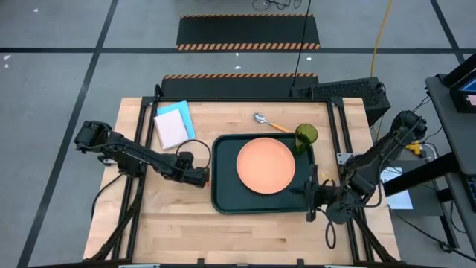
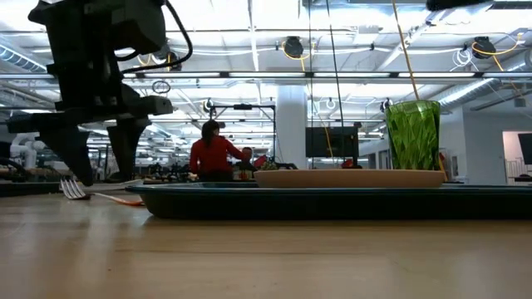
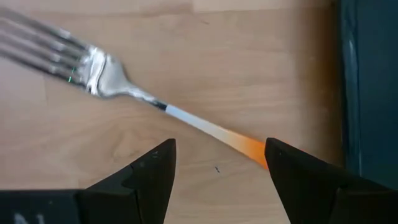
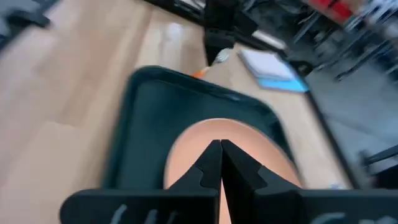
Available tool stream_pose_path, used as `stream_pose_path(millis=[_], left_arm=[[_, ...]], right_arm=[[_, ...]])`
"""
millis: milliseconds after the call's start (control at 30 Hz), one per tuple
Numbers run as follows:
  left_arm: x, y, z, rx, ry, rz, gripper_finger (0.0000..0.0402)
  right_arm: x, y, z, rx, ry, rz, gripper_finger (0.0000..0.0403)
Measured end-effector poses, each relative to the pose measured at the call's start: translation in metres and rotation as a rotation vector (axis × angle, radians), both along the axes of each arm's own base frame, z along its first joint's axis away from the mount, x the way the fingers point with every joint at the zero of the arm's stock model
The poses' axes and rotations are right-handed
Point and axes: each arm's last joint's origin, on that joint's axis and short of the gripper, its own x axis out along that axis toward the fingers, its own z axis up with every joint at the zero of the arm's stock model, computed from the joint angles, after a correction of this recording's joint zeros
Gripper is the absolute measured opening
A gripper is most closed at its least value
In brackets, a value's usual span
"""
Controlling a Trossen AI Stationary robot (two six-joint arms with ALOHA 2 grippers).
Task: Pick and place plate/cup/fork/spoon on tray
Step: Put the orange fork on the green tray to the left of the orange plate
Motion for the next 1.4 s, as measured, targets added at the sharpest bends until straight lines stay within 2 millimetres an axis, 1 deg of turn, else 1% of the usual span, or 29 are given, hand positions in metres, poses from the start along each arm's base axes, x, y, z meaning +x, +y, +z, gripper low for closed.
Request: stream_pose_path(millis=[133, 267, 400, 567, 700, 967, 1133, 1400], left_arm=[[-0.003, -0.001, 0.0, -0.014, 0.002, 0.098, 0.025], [-0.004, -0.001, -0.002, 0.005, 0.009, 0.161, 0.025], [-0.002, 0.001, -0.008, 0.044, 0.013, 0.22, 0.025], [0.002, 0.002, -0.025, 0.061, 0.07, 0.254, 0.025], [0.004, 0.001, -0.034, 0.084, 0.092, 0.284, 0.025], [0.004, 0.003, -0.031, 0.111, 0.086, 0.244, 0.025], [0.003, 0.008, -0.032, 0.138, 0.116, 0.19, 0.025], [0.005, 0.017, -0.032, 0.14, 0.128, 0.167, 0.025]], right_arm=[[0.003, -0.008, -0.015, -0.11, 0.002, -0.016, 0.0], [0.004, -0.013, -0.021, -0.191, 0.039, -0.006, 0.0], [0.006, -0.015, -0.021, -0.205, 0.044, -0.009, 0.0], [0.006, -0.017, -0.021, -0.257, 0.067, 0.014, 0.0], [0.007, -0.018, -0.021, -0.292, 0.076, 0.025, 0.0], [0.008, -0.019, -0.022, -0.307, 0.095, 0.044, 0.0], [0.01, -0.022, -0.022, -0.296, 0.108, 0.053, 0.0], [0.012, -0.025, -0.022, -0.302, 0.111, 0.042, 0.0]])
